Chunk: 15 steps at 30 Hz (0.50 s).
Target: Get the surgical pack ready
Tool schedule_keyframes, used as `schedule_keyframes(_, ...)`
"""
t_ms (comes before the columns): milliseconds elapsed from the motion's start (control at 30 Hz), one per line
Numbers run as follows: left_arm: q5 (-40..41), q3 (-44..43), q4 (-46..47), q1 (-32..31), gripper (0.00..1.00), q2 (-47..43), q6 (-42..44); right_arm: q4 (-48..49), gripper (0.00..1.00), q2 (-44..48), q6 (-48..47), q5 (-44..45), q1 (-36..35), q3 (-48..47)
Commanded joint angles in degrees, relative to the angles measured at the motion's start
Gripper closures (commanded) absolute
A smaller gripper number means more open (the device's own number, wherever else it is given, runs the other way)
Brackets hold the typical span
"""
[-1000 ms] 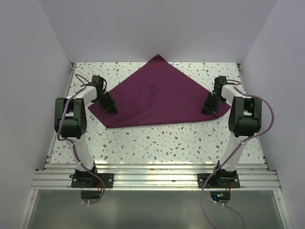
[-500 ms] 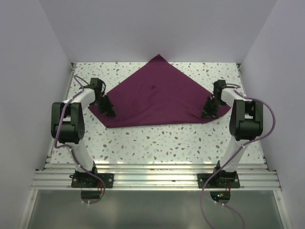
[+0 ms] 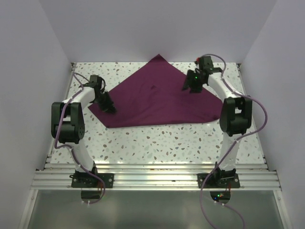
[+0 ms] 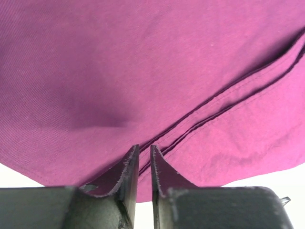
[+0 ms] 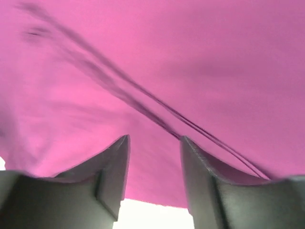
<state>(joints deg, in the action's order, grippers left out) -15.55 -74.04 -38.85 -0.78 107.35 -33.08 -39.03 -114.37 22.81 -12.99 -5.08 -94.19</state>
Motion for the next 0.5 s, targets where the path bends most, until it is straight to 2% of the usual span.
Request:
schedule_keyframes(0,-2.1,-1.5,2.9,0.0,0.80,-0.7,2.2,2.1,0.44,-6.6,-4.3,-1.2,-7.7,-11.1)
schedule_keyframes(67,-1.9,-1.6,3.1,0.0,0.79,-0.7,2.4,1.5,0.37,-11.3,-5.7,-0.5,-9.3,-18.1)
schedule_keyframes(133,-0.5,-1.5,2.8,0.0,0.79,-1.5,2.4,1.4,0.37,-14.4,-5.8,-1.0,-11.3,-22.5)
schedule_keyframes(200,0.5,-1.0,3.2,0.0,0.80,-3.0,2.4,3.4,0.47,-17.5,-4.2,-3.3,-12.8,-27.0)
schedule_keyframes(233,1.4,-0.8,3.3,0.1,0.81,-3.4,2.2,4.9,0.62,-18.3,-2.6,-6.6,-13.1,-27.7)
schedule_keyframes(267,1.8,-0.7,3.3,0.1,0.81,-3.7,2.3,6.6,0.69,-19.7,0.9,-8.3,-13.5,-28.2)
schedule_keyframes(300,2.1,-0.8,3.1,0.1,0.82,-3.9,2.2,10.4,0.74,-20.2,2.6,-9.8,-14.5,-28.3)
schedule_keyframes(333,2.2,-0.8,2.6,0.1,0.83,-3.9,2.2,11.7,0.77,-21.0,4.1,-11.2,-15.2,-28.7)
schedule_keyframes(367,2.2,-0.8,2.4,0.1,0.84,-3.8,2.2,12.0,0.84,-22.0,5.8,-13.2,-16.4,-30.9)
schedule_keyframes(467,1.5,0.6,2.0,0.1,0.85,-3.9,1.6,11.2,0.90,-26.6,7.9,-16.7,-18.4,-34.6)
